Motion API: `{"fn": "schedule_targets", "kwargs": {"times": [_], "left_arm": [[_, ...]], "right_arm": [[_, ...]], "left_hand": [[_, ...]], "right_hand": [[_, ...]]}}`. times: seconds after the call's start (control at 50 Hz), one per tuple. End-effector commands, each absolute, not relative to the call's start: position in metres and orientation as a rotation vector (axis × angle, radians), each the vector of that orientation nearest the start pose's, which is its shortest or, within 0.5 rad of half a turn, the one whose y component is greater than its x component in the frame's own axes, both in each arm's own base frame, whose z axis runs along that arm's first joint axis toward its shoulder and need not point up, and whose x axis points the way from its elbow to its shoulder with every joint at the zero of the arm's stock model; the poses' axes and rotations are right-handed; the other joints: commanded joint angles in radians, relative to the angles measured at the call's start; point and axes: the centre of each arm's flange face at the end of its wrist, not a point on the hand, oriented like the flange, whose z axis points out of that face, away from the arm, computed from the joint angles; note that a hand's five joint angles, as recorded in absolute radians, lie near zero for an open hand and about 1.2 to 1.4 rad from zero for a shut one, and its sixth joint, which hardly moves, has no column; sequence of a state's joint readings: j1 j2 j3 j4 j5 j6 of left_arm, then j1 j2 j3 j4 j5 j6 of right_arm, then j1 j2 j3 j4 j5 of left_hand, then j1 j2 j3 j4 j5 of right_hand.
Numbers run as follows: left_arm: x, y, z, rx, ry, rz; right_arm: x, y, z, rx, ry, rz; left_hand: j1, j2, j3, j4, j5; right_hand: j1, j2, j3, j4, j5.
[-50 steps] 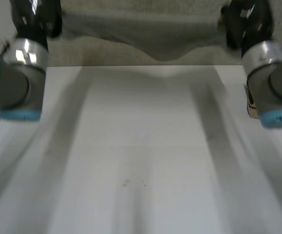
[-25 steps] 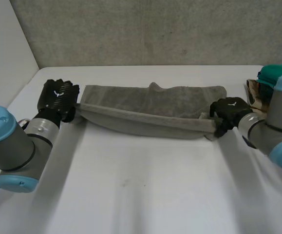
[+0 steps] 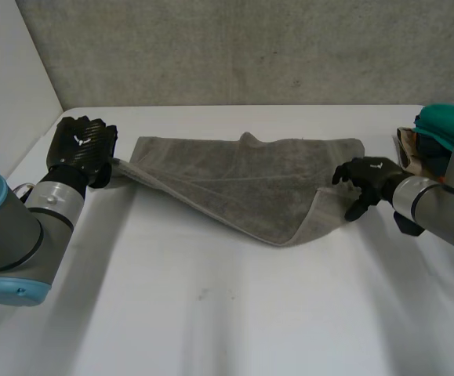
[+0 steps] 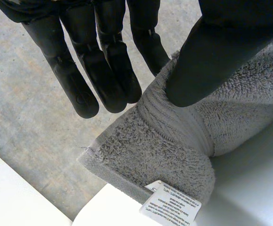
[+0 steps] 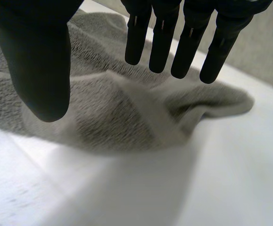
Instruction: Fold the laundry.
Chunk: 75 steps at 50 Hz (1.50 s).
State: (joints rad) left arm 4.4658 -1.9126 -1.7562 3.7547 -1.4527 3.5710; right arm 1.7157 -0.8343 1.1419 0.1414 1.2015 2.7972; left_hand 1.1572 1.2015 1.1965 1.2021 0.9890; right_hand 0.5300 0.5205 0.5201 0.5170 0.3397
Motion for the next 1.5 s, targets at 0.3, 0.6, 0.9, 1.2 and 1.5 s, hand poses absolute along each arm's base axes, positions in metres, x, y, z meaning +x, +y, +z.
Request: {"fn": "schedule_targets", "kwargs": {"times": [0.3, 0.6, 0.9, 1.2, 1.5], "left_arm": [[-0.226, -0.318, 0.195, 0.820, 1.929, -2.267], [-0.225, -0.319, 0.198, 0.811, 1.917, -2.272], [-0.198, -0.291, 0.309, 0.722, 1.726, -2.373], [-0.188, -0.272, 0.325, 0.895, 1.903, -2.130], [-0.213, -0.404, 0.255, 0.975, 1.819, -2.047]], "right_arm": [[0.268, -0.384, 0.143, -1.362, 2.201, -1.578], [0.267, -0.399, 0.142, -1.349, 2.248, -1.641], [0.213, -0.321, 0.314, -1.297, 2.221, -2.017], [0.185, -0.288, 0.351, -1.364, 2.280, -2.078], [0.236, -0.387, 0.296, -1.175, 2.202, -2.371]], "left_hand": [[0.239, 0.195, 0.200, 0.194, 0.233], [0.239, 0.195, 0.200, 0.194, 0.233], [0.239, 0.195, 0.200, 0.194, 0.233], [0.239, 0.195, 0.200, 0.194, 0.233], [0.239, 0.195, 0.200, 0.194, 0.233]], "right_hand": [[0.045, 0.055, 0.055, 0.058, 0.061], [0.866, 0.876, 0.876, 0.879, 0.882], [0.866, 0.876, 0.876, 0.879, 0.882], [0.866, 0.876, 0.876, 0.879, 0.882], [0.866, 0.876, 0.876, 0.879, 0.882]]}}
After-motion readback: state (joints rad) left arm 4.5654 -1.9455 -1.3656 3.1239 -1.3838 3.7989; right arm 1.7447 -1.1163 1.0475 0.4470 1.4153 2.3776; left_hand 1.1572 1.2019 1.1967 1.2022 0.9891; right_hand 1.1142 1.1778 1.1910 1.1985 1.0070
